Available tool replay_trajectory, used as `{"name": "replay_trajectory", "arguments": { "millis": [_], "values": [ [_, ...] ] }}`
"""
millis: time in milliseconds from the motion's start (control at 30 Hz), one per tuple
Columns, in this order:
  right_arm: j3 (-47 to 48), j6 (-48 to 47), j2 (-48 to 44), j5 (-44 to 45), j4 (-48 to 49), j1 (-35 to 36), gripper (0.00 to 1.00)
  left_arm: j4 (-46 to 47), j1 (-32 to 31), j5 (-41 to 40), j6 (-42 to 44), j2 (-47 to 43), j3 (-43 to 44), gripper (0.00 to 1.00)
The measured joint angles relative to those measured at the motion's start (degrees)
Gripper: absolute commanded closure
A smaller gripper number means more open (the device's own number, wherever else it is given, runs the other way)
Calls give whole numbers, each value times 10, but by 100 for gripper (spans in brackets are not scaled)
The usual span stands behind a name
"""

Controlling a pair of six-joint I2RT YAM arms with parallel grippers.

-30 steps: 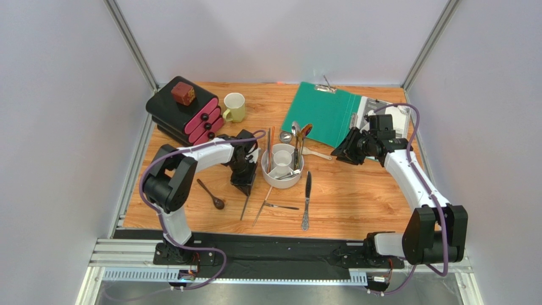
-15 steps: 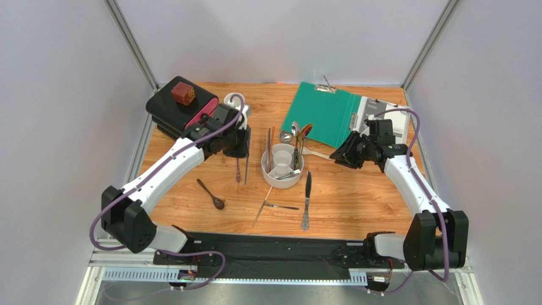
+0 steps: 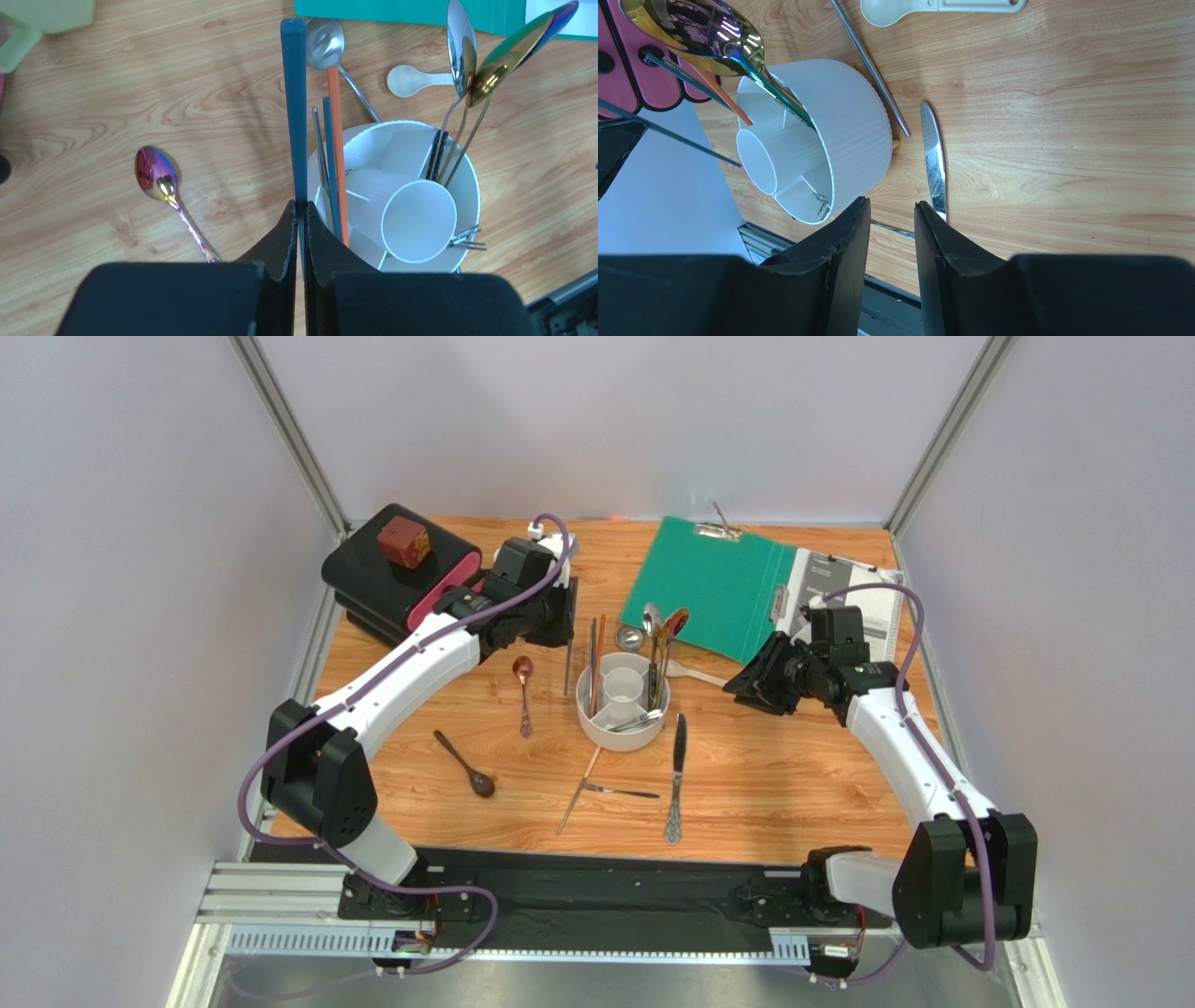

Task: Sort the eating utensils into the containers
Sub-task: Place the chopstick in the storage box.

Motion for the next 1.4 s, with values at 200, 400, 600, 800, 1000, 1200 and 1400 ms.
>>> {"name": "replay_trajectory", "arguments": {
  "millis": [200,400,600,800,1000,1200,1400],
  "values": [
    [-3,1,-7,0,0,0,65,42,0,2,9,10,-2,100],
    [-3,5,-7,0,0,0,65,59,-1,18,7,10,-2,100],
    [-3,7,-5,0,0,0,65,75,-16,29,4,20,-5,100],
    [-3,7,-5,0,-1,0,65,87,-27,33,4,51,-16,100],
    [-3,7,-5,0,-1,0,65,101,-29,31,4,63,-65,100],
    [-3,7,-5,0,-1,0,65,121,-34,30,1,63,-94,100],
    [-3,7,-5,0,-2,0,65,125,-40,27,3,63,-96,82]
  ]
}}
